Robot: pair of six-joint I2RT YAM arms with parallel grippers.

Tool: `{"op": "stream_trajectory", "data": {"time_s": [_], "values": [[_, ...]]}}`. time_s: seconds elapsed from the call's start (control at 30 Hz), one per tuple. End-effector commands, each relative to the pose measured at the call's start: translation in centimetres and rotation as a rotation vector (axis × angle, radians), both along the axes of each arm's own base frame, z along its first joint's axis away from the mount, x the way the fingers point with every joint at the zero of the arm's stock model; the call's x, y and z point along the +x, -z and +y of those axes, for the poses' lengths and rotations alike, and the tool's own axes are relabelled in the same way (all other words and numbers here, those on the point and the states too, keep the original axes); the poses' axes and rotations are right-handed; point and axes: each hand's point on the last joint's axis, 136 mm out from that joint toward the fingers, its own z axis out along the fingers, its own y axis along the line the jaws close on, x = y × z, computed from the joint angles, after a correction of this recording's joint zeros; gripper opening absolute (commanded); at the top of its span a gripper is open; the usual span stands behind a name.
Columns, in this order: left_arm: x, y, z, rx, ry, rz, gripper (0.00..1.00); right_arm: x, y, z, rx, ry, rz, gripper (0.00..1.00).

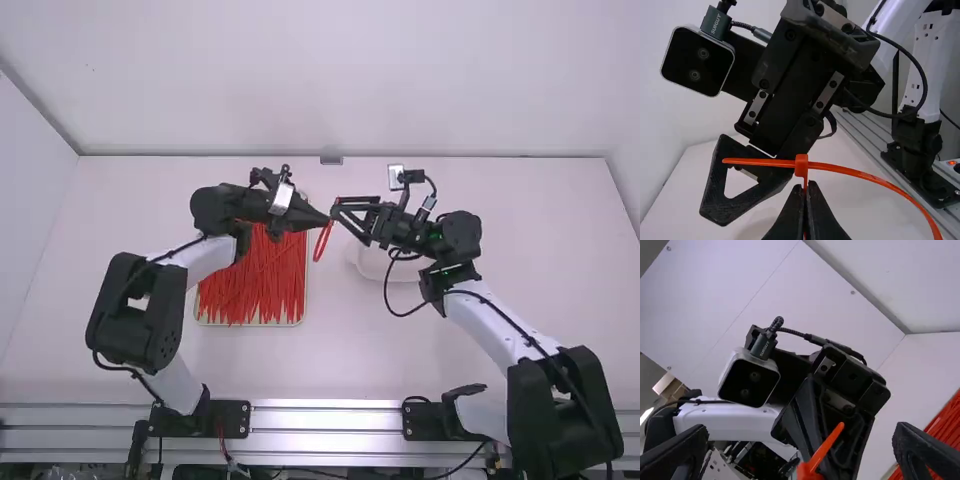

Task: Fasten the cable tie

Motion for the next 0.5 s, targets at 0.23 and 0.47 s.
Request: {"op": "stream_trajectory", "data": {"time_s": [0.23, 0.47], "values": [[-1.4, -1.8, -0.4, -0.005, 0.029, -0.058, 0.01, -0.2, -1.6, 0.0, 0.014, -0.002, -0.061, 0.98], [-1.4, -1.8, -0.4, -0.003, 0.030, -0.054, 0.02, -1.1, -3.0, 0.3, 0.034, -0.011, -0.169, 0.97]]}}
